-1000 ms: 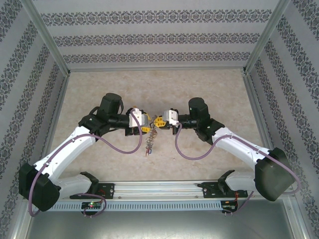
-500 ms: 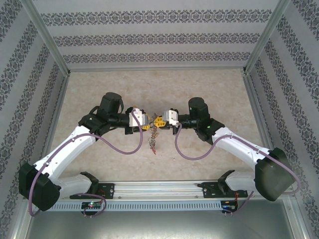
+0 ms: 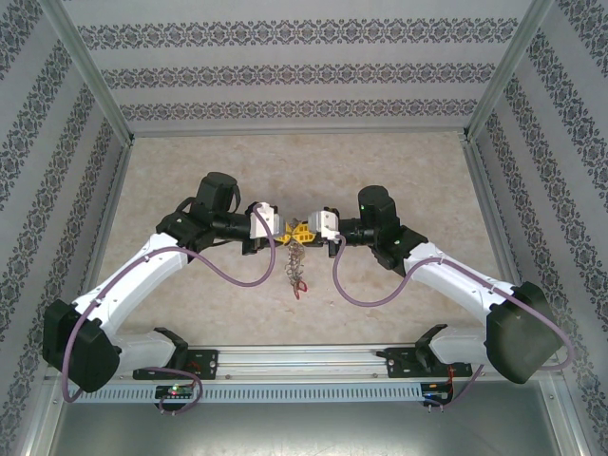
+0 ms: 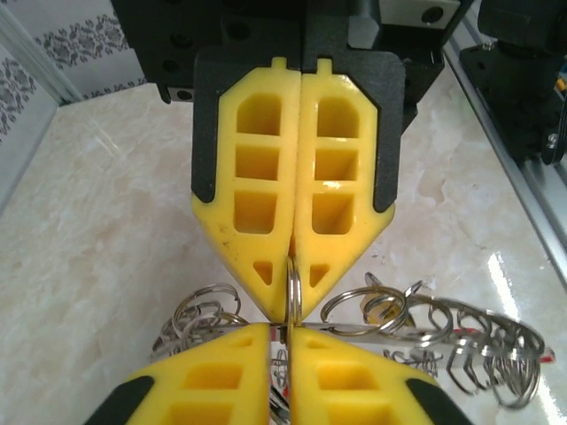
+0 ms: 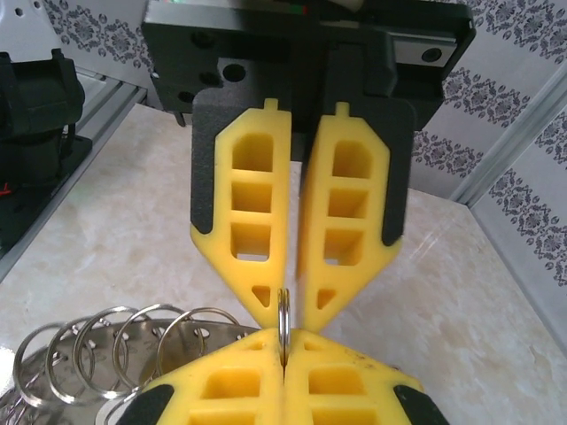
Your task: Put the keys on the keyring
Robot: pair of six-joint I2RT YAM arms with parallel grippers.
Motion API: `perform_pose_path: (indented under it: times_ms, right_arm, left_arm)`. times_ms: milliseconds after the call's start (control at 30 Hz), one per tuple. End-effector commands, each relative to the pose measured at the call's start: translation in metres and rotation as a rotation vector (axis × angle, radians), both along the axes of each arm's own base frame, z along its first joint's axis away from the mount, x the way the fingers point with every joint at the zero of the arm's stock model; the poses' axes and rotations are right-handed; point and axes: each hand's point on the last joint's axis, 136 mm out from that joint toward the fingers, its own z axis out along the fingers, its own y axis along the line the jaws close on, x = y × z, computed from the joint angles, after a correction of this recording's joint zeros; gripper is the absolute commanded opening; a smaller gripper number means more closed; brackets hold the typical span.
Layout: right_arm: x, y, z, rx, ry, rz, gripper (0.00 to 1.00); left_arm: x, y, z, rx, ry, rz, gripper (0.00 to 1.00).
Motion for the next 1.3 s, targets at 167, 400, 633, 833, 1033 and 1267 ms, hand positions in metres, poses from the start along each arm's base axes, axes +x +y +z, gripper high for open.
perform_pose_path:
  times_ms: [167,400,633,833,1033,1267]
  right_arm:
    - [0.003,0.008,0.015,0.017,-0.099,-0.012,0.00]
    - [0.012,0.009,0.003,-0.019,-0.104,-0.076,0.00]
    - [0.017,0.004,-0.013,-0.053,-0.092,-0.115,0.11]
    - [0.018,0.001,-0.017,-0.060,-0.086,-0.125,0.15]
    - [0.020,-0.005,-0.016,-0.067,-0.081,-0.137,0.18]
    - [0.025,-0.014,-0.030,-0.092,-0.012,-0.156,0.18]
  left_arm:
    - [0.002,-0.008,0.024,-0.068,-0.039,-0.030,0.00]
    - [0.014,-0.007,0.025,-0.084,-0.023,0.053,0.00]
    - [0.020,0.002,0.018,-0.046,-0.069,0.113,0.00]
    - [0.018,0.005,0.006,0.015,-0.055,0.101,0.00]
    - [0.017,0.009,-0.006,0.087,-0.067,0.090,0.00]
    - [0.027,0.009,-0.013,0.087,-0.036,0.151,0.00]
